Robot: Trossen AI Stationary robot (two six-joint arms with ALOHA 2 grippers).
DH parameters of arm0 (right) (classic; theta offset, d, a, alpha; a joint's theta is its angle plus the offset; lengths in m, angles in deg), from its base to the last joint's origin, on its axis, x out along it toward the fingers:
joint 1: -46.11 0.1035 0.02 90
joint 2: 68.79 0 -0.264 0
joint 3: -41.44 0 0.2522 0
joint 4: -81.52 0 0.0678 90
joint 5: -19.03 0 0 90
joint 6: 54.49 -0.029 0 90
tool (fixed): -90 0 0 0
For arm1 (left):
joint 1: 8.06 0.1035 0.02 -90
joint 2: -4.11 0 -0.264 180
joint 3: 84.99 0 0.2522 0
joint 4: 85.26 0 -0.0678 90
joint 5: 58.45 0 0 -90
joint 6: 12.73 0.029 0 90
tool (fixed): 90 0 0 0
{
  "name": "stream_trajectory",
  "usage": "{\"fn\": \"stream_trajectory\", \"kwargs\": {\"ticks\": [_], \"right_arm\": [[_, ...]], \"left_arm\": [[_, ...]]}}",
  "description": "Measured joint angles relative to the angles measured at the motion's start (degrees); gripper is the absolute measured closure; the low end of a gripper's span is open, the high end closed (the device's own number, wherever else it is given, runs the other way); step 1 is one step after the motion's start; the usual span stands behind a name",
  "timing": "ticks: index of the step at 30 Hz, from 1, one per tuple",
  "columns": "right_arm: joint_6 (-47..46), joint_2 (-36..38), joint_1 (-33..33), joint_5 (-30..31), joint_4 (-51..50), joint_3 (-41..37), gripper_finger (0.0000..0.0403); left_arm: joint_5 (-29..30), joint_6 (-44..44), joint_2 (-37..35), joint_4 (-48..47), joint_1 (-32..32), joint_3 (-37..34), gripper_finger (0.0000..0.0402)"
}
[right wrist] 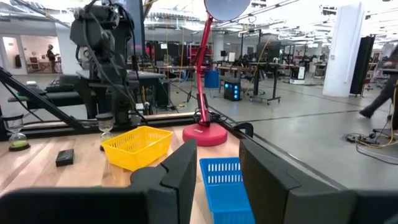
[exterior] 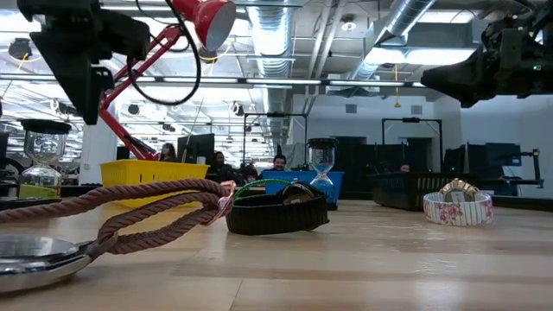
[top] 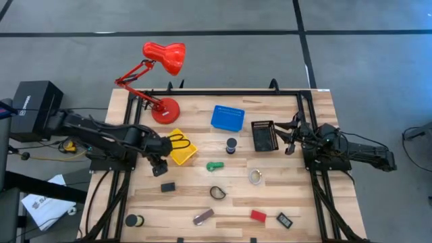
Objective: Pick & Place Office items
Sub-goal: Put the top green hourglass into the yellow bin
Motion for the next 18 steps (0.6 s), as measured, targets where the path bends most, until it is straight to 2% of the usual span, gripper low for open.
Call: {"fn": "stream_trajectory", "kwargs": {"ticks": [8,18], "right_arm": [[0.0,0.0,0.0,0.0,-0.1,0.0,0.0290],[0.0,0.0,0.0,0.0,-0.1,0.0,0.0290]], "left_arm": [[1.4,-0.6,2.5,-5.2,0.0,0.0,0.0153],[2.0,-4.0,2.7,-6.0,0.0,-1.8,0.0153]]}}
